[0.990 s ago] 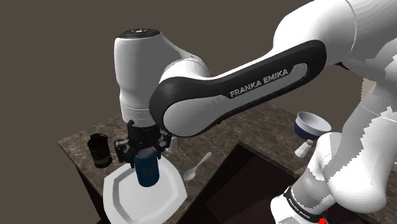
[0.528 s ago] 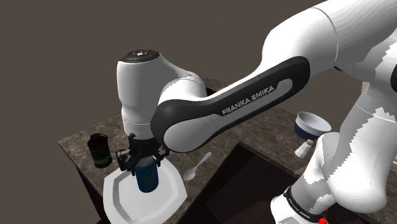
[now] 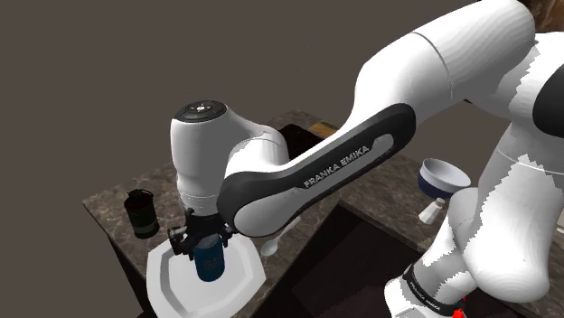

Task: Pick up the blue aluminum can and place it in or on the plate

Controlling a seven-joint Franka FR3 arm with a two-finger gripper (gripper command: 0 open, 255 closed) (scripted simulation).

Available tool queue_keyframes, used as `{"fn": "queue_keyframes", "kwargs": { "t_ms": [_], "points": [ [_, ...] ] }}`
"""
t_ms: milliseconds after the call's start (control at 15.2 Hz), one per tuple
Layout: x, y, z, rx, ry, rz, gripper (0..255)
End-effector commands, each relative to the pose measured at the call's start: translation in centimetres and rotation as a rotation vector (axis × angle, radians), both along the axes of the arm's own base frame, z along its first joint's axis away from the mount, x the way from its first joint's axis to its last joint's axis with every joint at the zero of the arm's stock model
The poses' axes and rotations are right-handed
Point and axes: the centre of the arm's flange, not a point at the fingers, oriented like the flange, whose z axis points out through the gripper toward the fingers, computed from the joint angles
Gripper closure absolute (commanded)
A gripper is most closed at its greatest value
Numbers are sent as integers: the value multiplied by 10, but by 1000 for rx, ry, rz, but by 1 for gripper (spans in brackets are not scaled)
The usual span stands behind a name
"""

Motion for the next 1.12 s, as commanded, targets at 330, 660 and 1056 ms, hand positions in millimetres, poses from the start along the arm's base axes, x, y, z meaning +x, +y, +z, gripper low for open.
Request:
{"fn": "queue_keyframes", "kwargs": {
  "t_ms": [330, 660, 1056],
  "points": [
    [0, 1, -11, 1, -1, 0, 255],
    [0, 1, -11, 1, -1, 0, 0],
    [0, 2, 15, 1, -1, 0, 0]
  ]
}}
